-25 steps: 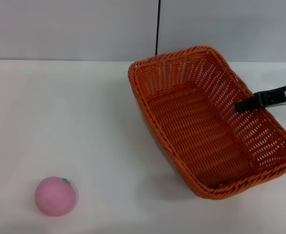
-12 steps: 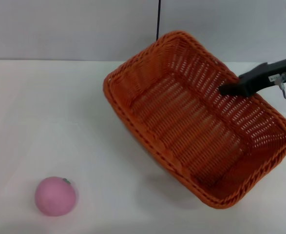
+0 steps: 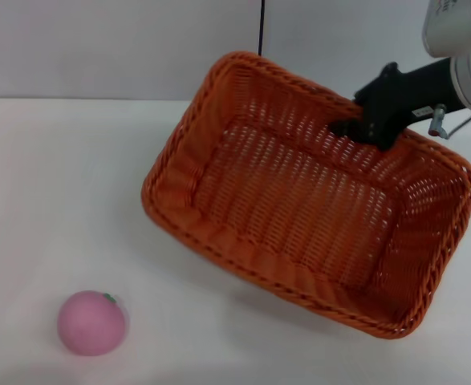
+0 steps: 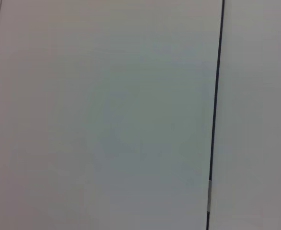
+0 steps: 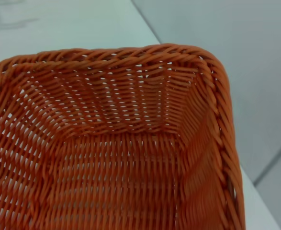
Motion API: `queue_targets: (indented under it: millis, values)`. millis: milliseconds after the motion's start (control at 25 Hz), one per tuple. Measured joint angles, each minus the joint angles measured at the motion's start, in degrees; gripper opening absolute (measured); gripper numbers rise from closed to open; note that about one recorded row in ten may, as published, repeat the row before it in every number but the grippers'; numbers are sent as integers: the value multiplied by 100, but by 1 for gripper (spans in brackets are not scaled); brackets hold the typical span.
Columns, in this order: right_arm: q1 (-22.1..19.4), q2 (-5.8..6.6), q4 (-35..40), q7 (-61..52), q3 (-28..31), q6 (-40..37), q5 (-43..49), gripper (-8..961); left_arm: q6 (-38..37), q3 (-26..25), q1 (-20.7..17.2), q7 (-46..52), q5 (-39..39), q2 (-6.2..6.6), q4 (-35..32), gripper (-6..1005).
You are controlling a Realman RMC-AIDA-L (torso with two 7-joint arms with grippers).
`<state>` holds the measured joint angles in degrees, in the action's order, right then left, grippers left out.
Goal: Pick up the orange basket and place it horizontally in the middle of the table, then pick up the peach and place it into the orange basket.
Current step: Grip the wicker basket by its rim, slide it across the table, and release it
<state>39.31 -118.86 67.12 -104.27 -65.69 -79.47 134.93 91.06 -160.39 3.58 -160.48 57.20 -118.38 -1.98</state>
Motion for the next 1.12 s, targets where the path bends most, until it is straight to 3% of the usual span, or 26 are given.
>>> queue_targets:
  millis: [120,680,920,1120]
  values:
    - [-1,4,134,843,-131,-41,-218,141,133,6,-158,-28,17,-6,67,774]
    - [78,9,180,1966,-768,56,-227,141,319,-35,-455,-36,-13,-13,74,770]
    - [28,-3,-3,2233,-1433,789,-218,143,397,-36,-478,-37,-16,-13,37,768]
    - [28,-5,-89,2236,-1545,1034,-244,142,471,-36,-521,-36,-17,-20,24,767]
